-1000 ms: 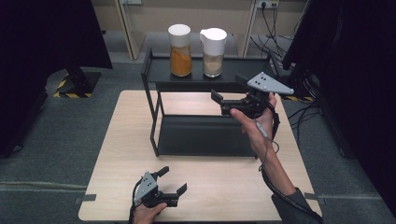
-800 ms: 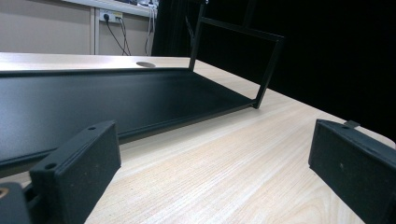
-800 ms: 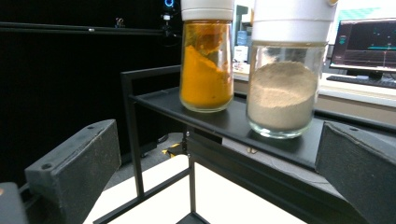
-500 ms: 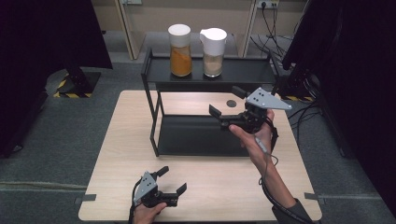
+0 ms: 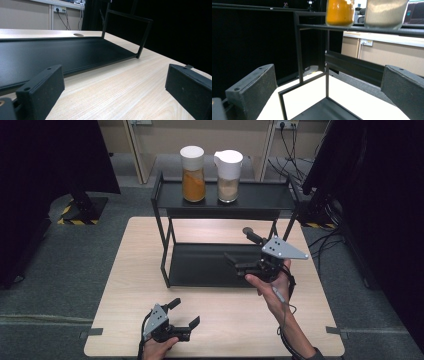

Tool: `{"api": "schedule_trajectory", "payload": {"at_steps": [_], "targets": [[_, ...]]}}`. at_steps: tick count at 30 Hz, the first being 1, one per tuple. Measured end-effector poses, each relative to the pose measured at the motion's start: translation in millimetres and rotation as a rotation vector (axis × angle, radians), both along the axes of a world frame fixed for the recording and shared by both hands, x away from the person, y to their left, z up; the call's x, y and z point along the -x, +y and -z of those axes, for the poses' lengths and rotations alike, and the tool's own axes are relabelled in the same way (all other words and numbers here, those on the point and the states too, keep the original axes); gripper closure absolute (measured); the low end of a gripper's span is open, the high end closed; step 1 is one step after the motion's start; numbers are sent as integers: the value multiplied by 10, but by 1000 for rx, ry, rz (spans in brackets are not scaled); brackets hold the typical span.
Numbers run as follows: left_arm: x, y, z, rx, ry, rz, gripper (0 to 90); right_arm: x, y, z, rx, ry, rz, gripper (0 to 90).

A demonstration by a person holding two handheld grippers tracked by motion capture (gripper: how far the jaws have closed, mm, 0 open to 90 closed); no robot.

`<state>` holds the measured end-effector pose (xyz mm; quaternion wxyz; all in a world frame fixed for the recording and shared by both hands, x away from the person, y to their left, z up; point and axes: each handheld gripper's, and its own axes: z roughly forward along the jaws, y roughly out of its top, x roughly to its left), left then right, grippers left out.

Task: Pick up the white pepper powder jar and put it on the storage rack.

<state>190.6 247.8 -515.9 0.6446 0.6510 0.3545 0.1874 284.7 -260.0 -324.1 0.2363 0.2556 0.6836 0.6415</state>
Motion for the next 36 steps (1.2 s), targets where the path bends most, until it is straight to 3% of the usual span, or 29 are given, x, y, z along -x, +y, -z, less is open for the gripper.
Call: {"api": "schedule_trajectory", "payload": {"at_steps": [11,36], "targets": [[1,-1,0,-1,-2,-1,17,199,-56,323,6,3,-6,3],[-1,5,1,2,-2,-3,17,512,-98,991,-17,81,-36,3]]}}
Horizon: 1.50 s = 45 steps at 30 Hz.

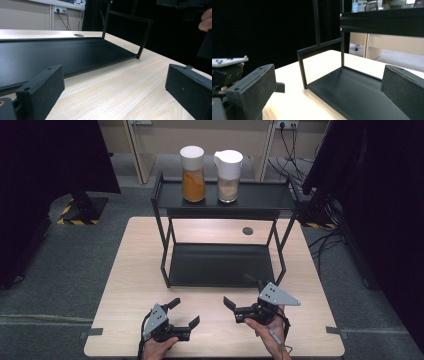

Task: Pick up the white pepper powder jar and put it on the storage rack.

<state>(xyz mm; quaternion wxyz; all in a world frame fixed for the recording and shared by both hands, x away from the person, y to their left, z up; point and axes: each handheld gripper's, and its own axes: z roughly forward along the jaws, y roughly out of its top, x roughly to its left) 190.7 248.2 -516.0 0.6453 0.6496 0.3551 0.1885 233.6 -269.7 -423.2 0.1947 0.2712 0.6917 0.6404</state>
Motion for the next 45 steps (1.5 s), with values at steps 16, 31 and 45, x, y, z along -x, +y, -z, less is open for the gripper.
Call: {"api": "schedule_trajectory", "payload": {"at_steps": [16,31,45], "targets": [[-8,11,5,11,5,-12,17,49,10,318,8,48,-22,3],[-5,16,7,13,3,-23,17,17,-24,446,6,88,-6,4],[35,32,-13,8,-27,-42,17,25,-72,456,-16,90,26,3]]}}
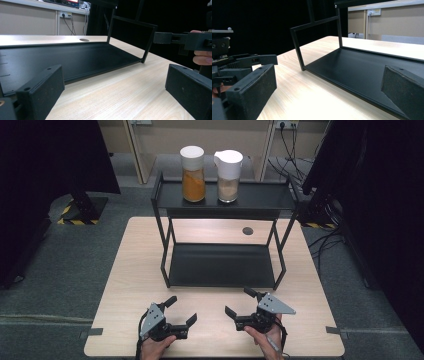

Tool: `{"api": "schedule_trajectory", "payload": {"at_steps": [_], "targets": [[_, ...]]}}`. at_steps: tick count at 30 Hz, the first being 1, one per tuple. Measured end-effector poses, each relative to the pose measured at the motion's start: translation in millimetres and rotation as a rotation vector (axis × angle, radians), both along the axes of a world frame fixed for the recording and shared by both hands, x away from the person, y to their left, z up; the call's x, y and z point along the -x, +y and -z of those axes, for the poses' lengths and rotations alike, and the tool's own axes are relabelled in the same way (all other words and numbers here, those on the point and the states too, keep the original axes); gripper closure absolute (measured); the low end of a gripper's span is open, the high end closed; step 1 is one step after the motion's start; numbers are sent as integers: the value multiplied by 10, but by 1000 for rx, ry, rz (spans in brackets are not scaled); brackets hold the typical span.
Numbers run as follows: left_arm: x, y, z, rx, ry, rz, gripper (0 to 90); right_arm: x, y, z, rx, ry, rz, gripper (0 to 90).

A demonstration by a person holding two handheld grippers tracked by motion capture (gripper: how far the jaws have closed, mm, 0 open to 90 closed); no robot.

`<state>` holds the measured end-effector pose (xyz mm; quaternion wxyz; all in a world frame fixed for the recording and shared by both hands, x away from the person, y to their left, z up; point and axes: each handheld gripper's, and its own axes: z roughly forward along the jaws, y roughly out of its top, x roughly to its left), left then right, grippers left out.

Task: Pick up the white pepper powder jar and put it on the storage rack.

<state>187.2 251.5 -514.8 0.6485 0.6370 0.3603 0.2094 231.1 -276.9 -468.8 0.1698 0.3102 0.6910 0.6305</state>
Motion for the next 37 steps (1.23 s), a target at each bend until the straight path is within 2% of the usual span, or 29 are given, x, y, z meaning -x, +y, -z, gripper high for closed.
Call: {"api": "schedule_trajectory", "payload": {"at_steps": [9,37], "targets": [[-2,4,2,0,1,-8,17,-27,-48,18,-23,19,8,3],[-3,4,7,0,6,-10,17,-45,-60,33,-30,30,7,3]]}}
